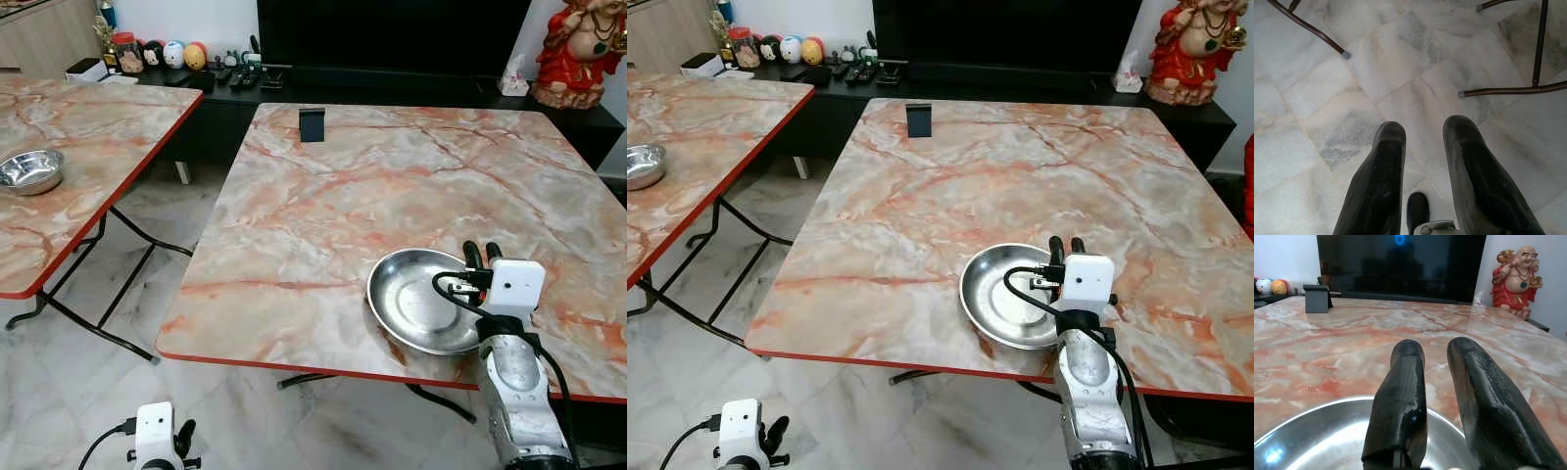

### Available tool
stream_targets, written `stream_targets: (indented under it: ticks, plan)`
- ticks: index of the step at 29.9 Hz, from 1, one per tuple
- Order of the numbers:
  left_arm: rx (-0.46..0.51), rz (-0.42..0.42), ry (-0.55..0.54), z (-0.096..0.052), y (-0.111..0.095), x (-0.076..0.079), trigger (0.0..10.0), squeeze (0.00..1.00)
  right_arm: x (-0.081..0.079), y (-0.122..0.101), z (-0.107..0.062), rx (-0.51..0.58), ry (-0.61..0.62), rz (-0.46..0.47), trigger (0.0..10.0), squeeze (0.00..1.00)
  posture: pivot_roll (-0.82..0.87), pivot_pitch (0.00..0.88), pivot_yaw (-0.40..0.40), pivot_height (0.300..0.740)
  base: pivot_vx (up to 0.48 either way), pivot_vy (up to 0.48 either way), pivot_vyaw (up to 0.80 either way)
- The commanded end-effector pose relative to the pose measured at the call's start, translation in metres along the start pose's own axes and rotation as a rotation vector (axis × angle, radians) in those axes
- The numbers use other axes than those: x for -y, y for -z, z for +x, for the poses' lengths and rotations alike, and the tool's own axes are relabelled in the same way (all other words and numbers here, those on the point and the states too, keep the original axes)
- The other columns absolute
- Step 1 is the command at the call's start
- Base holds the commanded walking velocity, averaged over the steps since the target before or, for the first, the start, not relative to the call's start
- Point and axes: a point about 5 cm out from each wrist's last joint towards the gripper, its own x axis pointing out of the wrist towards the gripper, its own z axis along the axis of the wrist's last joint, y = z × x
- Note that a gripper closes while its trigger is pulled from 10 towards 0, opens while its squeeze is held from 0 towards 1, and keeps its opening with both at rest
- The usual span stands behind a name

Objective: Setting the table

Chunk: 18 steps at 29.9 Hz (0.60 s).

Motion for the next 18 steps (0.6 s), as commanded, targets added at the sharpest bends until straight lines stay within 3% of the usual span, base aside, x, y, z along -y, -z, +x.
stream_targets:
  ticks: [1, 18]
  plan:
    - [-0.024, 0.017, 0.004, -0.002, 0.005, -0.002, 10.0, 0.0, 0.002, -0.001, 0.003, 0.008, 0.005, -0.001, 10.0, 0.0, -0.06, 0.0, 0.021, 0.732, 0.0, 0.285, 0.0]
    - [-0.035, 0.008, 0.001, -0.003, 0.008, 0.0, 10.0, 0.0, -0.004, -0.017, 0.015, 0.062, -0.002, -0.002, 10.0, 0.0, -0.05, 0.0, 0.014, 0.732, 0.0, 0.334, 0.0]
